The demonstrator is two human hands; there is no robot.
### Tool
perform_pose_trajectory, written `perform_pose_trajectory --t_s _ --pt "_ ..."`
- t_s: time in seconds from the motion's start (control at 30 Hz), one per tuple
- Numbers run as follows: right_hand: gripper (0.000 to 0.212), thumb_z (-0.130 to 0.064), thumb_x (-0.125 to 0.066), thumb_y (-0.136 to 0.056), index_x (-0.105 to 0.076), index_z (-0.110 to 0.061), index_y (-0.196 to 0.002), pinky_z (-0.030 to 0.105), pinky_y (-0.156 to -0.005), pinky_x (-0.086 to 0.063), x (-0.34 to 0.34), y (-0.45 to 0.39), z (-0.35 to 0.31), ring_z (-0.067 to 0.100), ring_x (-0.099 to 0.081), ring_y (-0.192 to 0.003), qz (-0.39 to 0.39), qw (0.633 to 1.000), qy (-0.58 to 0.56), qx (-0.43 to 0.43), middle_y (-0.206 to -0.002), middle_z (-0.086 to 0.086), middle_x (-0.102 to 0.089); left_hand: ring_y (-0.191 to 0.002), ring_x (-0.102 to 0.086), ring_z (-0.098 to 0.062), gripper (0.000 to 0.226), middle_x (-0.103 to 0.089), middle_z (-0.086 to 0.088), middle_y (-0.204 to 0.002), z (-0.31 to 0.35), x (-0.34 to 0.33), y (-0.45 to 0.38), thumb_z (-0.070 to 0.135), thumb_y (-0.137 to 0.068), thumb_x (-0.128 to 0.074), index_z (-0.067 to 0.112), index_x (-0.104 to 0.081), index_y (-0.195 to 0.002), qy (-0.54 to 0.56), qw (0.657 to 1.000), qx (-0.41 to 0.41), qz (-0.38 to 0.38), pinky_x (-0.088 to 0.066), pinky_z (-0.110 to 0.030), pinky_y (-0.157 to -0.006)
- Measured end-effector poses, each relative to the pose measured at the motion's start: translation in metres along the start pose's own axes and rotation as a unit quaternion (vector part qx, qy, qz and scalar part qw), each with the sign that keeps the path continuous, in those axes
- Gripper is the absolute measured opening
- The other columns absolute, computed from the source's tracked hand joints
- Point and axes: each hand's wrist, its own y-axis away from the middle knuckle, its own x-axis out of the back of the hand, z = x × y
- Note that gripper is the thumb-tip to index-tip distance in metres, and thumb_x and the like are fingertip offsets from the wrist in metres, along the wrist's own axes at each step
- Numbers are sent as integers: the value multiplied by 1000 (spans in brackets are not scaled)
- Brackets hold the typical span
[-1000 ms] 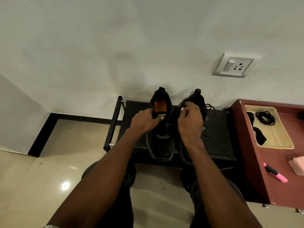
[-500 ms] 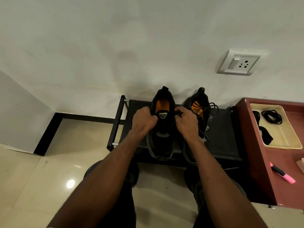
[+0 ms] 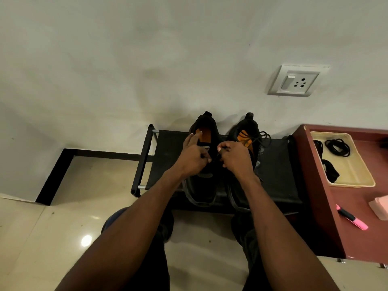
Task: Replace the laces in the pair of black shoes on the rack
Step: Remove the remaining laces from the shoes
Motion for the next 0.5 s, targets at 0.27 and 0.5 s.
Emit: perform_pose_trajectory --t_s 0.27,0.5 --pt "24 -13 -52 -95 -75 -18 -96 26 -50 -39 -1 7 -6 13 -53 -51 28 997 64 17 -67 -1 -64 -83 -64 -21 15 -64 -8 -85 -16 34 8 2 -93 -51 8 -62 -84 465 790 327 230 -59 -34 -74" --pt "24 -15 -52 -94 -75 -18 -98 30 -55 -45 -5 10 -11 18 -57 -57 37 994 86 49 -71 1 -67 -146 -24 -25 32 -30 -8 -156 0 13 7 17 -93 -65 17 -65 -125 10 986 10 166 -27 -44 -120"
